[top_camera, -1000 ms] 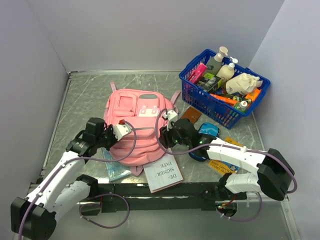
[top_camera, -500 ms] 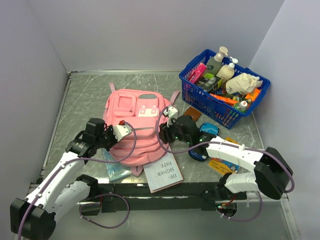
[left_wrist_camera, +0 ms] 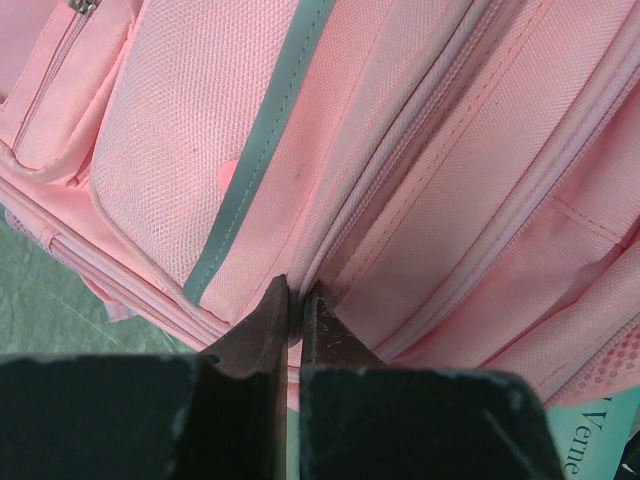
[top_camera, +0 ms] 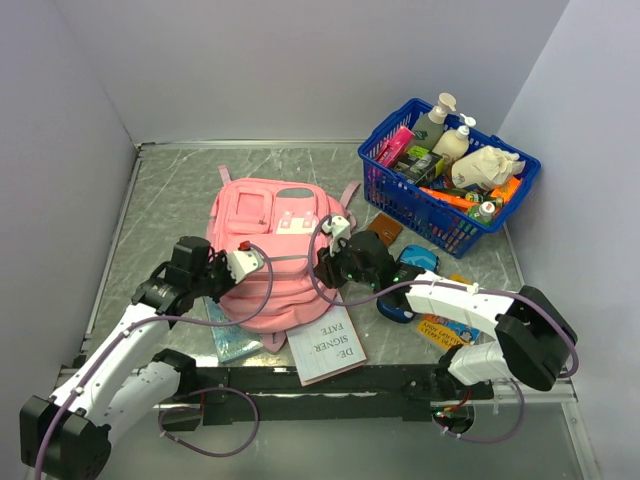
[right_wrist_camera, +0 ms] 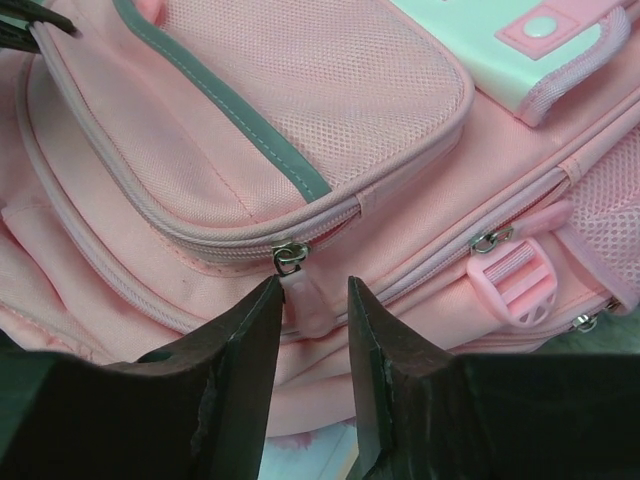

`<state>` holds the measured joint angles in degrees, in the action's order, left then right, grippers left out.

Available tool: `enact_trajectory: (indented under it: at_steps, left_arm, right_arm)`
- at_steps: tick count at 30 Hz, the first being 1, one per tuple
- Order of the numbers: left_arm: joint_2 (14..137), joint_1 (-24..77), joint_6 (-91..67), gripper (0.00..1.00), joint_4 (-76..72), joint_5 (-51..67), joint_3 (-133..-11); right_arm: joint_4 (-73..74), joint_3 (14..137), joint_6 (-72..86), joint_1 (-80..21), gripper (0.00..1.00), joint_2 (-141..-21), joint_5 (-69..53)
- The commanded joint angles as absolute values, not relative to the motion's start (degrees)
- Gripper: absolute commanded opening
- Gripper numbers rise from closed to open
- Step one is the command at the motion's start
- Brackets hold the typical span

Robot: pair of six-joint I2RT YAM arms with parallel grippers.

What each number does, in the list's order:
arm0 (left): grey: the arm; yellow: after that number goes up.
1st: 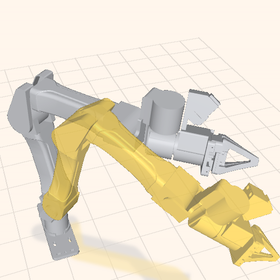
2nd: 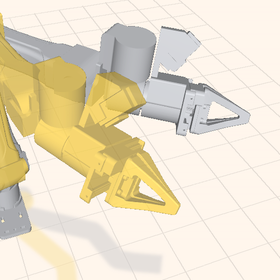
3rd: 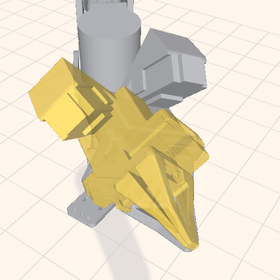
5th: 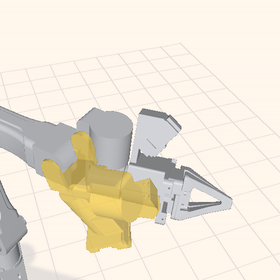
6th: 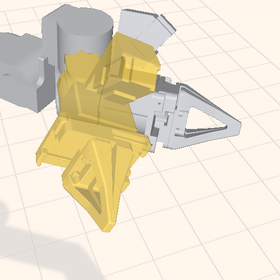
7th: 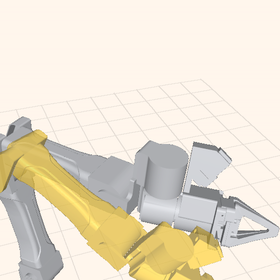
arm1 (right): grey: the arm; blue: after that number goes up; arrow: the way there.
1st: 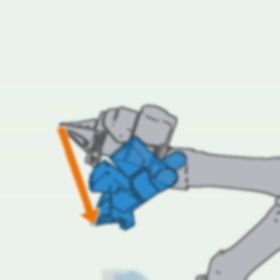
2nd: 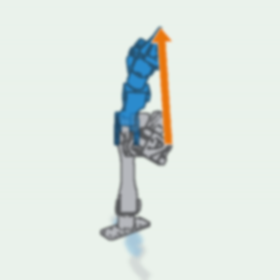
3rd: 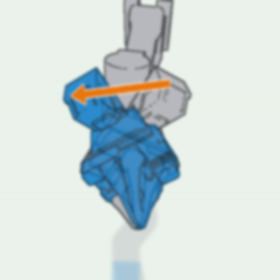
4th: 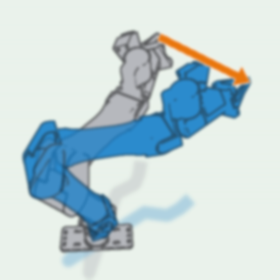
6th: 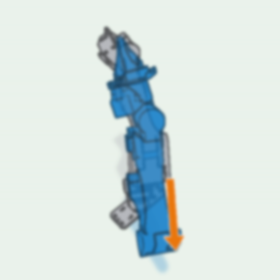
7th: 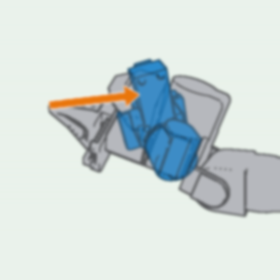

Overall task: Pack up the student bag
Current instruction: Unzip the student bag at the center of the board.

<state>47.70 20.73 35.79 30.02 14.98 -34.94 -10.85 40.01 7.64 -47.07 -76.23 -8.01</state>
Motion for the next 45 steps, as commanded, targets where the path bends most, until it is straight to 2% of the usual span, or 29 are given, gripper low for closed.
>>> enact_trajectory:
  at_steps: [1, 3, 4, 7, 10, 14, 28, 45]
  left_arm:
    - [46.58, 21.27, 33.75, 0.01, 28.57, 15.47, -36.39]
    - [46.58, 21.36, 33.66, 0.01, 28.39, 15.29, -36.47]
    - [46.67, 21.44, 33.58, 0.01, 28.39, 15.03, -36.56]
    - [46.67, 21.71, 32.96, 0.01, 27.86, 14.16, -36.74]
    - [47.02, 22.32, 32.0, 0.01, 27.16, 12.58, -36.65]
    - [48.6, 23.03, 31.12, 0.01, 26.46, 10.2, -36.21]
    - [50.18, 24.08, 29.36, 0.01, 25.31, 9.05, -36.56]
    - [49.05, 29.17, 24.87, 0.01, 32.51, 8.44, -48.6]
  right_arm:
    - [-13.36, 39.37, 7.82, -46.85, 0.32, -76.2, -8.79]
    - [-12.57, 40.16, 7.47, -46.85, 0.26, -76.29, -8.7]
    - [-11.79, 40.43, 7.38, -46.85, 0.18, -76.12, -8.79]
    - [-9.42, 41.31, 7.38, -47.02, 0.05, -74.8, -7.92]
    - [-6.43, 42.36, 8.43, -47.02, 0.01, -72.95, -6.34]
    - [2.09, 46.05, 13.0, -48.5, 0.0, -72.95, -4.66]
    - [5.89, 51.93, 20.21, -56.16, 0.01, -75.14, -2.11]
    - [7.91, 68.7, 22.68, -57.57, 0.0, -94.21, -2.37]
